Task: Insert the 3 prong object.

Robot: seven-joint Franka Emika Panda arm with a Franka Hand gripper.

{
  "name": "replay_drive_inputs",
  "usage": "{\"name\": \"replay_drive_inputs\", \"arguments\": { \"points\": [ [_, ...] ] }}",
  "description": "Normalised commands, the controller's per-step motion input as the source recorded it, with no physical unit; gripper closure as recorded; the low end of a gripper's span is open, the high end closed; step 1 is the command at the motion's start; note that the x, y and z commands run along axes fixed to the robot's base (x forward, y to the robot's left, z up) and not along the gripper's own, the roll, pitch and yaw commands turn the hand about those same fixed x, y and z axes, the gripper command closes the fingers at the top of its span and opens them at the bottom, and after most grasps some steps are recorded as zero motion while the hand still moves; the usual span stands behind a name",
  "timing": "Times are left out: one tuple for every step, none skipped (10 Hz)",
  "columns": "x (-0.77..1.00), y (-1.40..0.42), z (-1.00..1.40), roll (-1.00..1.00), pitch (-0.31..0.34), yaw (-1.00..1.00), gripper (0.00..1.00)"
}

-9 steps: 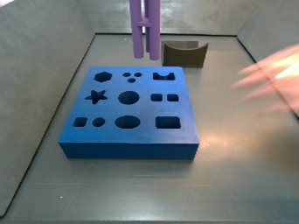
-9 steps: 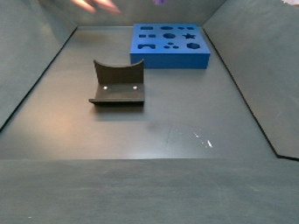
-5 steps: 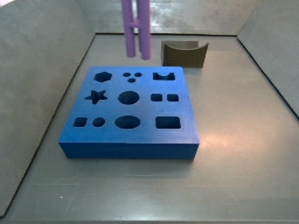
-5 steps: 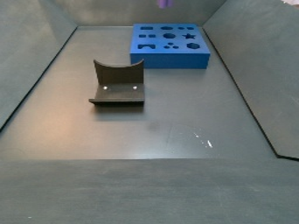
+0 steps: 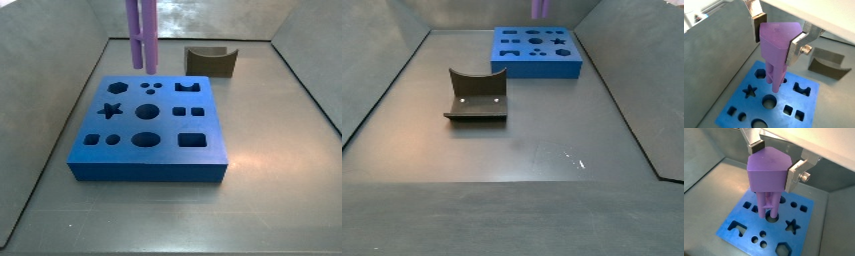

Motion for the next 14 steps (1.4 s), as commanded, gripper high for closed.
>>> {"name": "replay_drive_inputs", "arguments": {
  "points": [
    [-0.05, 0.72, -0.4, -0.08, -0.074, -0.2, 1.0],
    [-0.16, 0.95, -0.4, -0.15, -0.13, 0.0, 1.0],
    [-0.17, 0.94, -0.43, -0.17, -0.127, 0.0, 1.0],
    [-0.12, 0.87, -0.43, -0.2, -0.123, 0.0, 1.0],
    [0.0, 0.54, -0.44, -0.11, -0.071, -0.37, 1.0],
    [0.0, 0.0, -0.4, 0.0, -0.051, -1.0, 1.0],
    [0.0, 0.0, -0.47, 0.0, -0.006, -1.0, 1.0],
    [0.0, 0.0, -0.35, 0.0, 0.0, -1.0, 1.0],
    [0.0, 0.0, -0.26, 0.0, 0.0, -0.74, 1.0],
    [0.14, -0.07, -0.25, -0.01, 0.0, -0.68, 1.0],
    [0.37, -0.12, -0.17, -0.02, 0.0, -0.44, 1.0],
    [0.31, -0.05, -0.05, 0.0, 0.01, -0.11, 1.0],
    [0.04, 0.0, -0.01, 0.0, 0.003, 0.0, 1.0],
    [0.17, 0.0, -0.19, 0.03, 0.011, 0.0, 1.0]
  ]
}}
